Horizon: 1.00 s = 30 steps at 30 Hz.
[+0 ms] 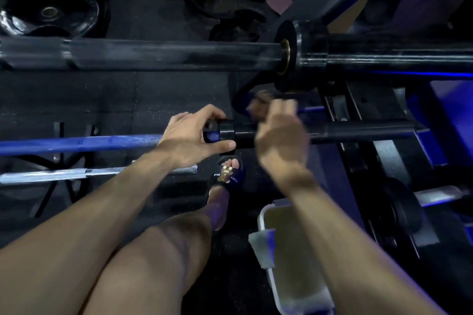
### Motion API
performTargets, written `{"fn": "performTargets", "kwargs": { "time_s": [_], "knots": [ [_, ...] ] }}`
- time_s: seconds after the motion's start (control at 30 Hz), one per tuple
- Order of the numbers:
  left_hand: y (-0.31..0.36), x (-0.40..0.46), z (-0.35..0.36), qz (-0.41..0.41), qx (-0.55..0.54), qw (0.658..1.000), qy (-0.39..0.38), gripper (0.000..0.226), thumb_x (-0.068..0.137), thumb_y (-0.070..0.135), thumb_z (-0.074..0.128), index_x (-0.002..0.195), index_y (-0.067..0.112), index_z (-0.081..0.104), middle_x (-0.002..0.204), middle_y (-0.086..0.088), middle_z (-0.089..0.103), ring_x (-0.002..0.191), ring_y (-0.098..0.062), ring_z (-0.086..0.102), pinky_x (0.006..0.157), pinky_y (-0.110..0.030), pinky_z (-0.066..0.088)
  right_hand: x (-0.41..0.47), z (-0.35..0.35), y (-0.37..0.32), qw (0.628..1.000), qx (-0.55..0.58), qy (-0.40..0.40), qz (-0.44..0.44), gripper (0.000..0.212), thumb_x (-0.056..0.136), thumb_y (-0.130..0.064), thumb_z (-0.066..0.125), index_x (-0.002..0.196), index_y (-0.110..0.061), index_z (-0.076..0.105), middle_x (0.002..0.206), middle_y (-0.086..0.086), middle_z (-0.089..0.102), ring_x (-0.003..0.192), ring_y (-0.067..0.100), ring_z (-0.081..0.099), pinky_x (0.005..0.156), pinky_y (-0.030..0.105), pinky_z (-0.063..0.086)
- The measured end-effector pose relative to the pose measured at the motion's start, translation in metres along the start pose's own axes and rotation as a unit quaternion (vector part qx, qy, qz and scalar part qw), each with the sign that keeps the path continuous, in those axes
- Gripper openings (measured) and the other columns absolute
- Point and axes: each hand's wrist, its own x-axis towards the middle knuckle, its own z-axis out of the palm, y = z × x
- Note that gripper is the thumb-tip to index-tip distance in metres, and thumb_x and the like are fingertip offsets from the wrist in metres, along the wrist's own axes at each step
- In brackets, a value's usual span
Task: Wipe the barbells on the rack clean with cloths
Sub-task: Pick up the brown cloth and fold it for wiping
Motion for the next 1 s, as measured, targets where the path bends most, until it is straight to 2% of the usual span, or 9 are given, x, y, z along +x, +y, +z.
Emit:
{"fn": "performTargets", "kwargs": {
  "time_s": [0.07, 0.13, 0.23, 0.37, 0.53, 0.67, 0.8, 0.93, 1.0],
  "knots": [
    [0.001, -0.001, 0.0, 0.005, 0.02, 1.0, 0.012, 0.058, 0.072, 0.072, 0.071, 0.112, 0.033, 0.055, 0.088, 0.018, 0.064, 0.082, 0.002, 0.057, 0.1, -0.038, 0.04, -0.015, 0.008, -0.026, 0.993, 0.009, -0.015, -0.114, 0.041, 0.088, -0.027, 0.065, 0.122, -0.013, 0.049, 0.119, 0.009, 0.048, 0.094, 0.03, 0.061, 0.062, 0.036, 0.044],
    [0.001, -0.003, 0.001, 0.002, 0.02, 1.0, 0.012, 0.046, 0.079, 0.064, 0.072, 0.109, 0.035, 0.053, 0.085, 0.019, 0.063, 0.084, 0.003, 0.054, 0.104, -0.04, 0.039, -0.012, 0.003, -0.018, 0.988, 0.004, -0.021, -0.151, 0.045, 0.09, -0.024, 0.062, 0.13, -0.013, 0.047, 0.12, 0.008, 0.048, 0.098, 0.029, 0.058, 0.068, 0.039, 0.047],
    [0.005, -0.005, -0.002, -0.024, -0.006, 1.0, 0.002, 0.044, 0.084, 0.06, 0.069, 0.121, 0.039, 0.057, 0.093, 0.019, 0.062, 0.102, -0.007, 0.056, 0.108, -0.038, 0.039, 0.006, -0.009, 0.029, 0.993, 0.0, -0.036, -0.114, 0.042, 0.096, -0.02, 0.054, 0.137, -0.012, 0.043, 0.124, 0.009, 0.049, 0.106, 0.031, 0.055, 0.084, 0.043, 0.048],
    [0.019, -0.001, -0.001, -0.04, -0.053, 0.998, -0.016, 0.047, 0.088, 0.052, 0.07, 0.131, 0.039, 0.056, 0.125, 0.019, 0.058, 0.126, -0.008, 0.049, 0.11, -0.031, 0.038, 0.022, -0.024, 0.101, 0.997, -0.075, -0.024, -0.029, 0.039, 0.098, -0.021, 0.053, 0.134, -0.011, 0.043, 0.126, 0.013, 0.047, 0.111, 0.035, 0.055, 0.082, 0.044, 0.049],
    [0.074, 0.03, -0.005, 0.065, 0.144, 0.983, -0.092, 0.046, 0.093, 0.055, 0.06, 0.133, 0.035, 0.057, 0.134, 0.008, 0.057, 0.126, -0.018, 0.052, 0.108, -0.038, 0.039, 0.04, -0.045, 0.167, 0.991, -0.063, -0.008, 0.121, 0.033, 0.097, -0.023, 0.054, 0.126, -0.008, 0.046, 0.132, 0.017, 0.042, 0.115, 0.043, 0.054, 0.085, 0.047, 0.048],
    [0.11, 0.058, 0.003, 0.025, 0.268, 0.949, -0.162, 0.047, 0.1, 0.06, 0.046, 0.136, 0.032, 0.054, 0.136, 0.0, 0.059, 0.124, -0.027, 0.054, 0.101, -0.037, 0.042, 0.042, -0.05, 0.169, 0.985, -0.053, -0.001, 0.167, 0.034, 0.095, -0.024, 0.06, 0.123, -0.01, 0.048, 0.132, 0.015, 0.044, 0.114, 0.041, 0.058, 0.088, 0.049, 0.05],
    [0.103, 0.053, 0.031, -0.022, 0.235, 0.953, -0.192, 0.036, 0.101, 0.06, 0.044, 0.112, 0.028, 0.055, 0.121, -0.004, 0.064, 0.103, -0.028, 0.058, 0.085, -0.037, 0.043, 0.033, -0.038, 0.127, 0.994, -0.061, -0.025, 0.085, 0.036, 0.097, -0.028, 0.059, 0.128, -0.014, 0.046, 0.132, 0.009, 0.04, 0.105, 0.032, 0.062, 0.079, 0.04, 0.052],
    [0.096, 0.05, 0.032, -0.031, 0.183, 0.97, -0.159, 0.043, 0.095, 0.059, 0.057, 0.13, 0.035, 0.056, 0.124, 0.0, 0.065, 0.111, -0.028, 0.06, 0.096, -0.042, 0.05, 0.021, -0.032, 0.099, 0.994, -0.037, -0.074, -0.077, 0.032, 0.099, -0.024, 0.055, 0.13, -0.02, 0.046, 0.128, 0.003, 0.04, 0.102, 0.028, 0.061, 0.071, 0.035, 0.043],
    [0.098, 0.049, 0.032, -0.031, 0.175, 0.972, -0.153, 0.045, 0.093, 0.059, 0.062, 0.131, 0.036, 0.055, 0.125, 0.003, 0.065, 0.113, -0.026, 0.06, 0.097, -0.041, 0.05, 0.033, -0.04, 0.124, 0.992, -0.07, -0.082, -0.058, 0.032, 0.099, -0.027, 0.053, 0.13, -0.021, 0.047, 0.131, 0.004, 0.042, 0.106, 0.033, 0.061, 0.077, 0.04, 0.046]
  ]
}}
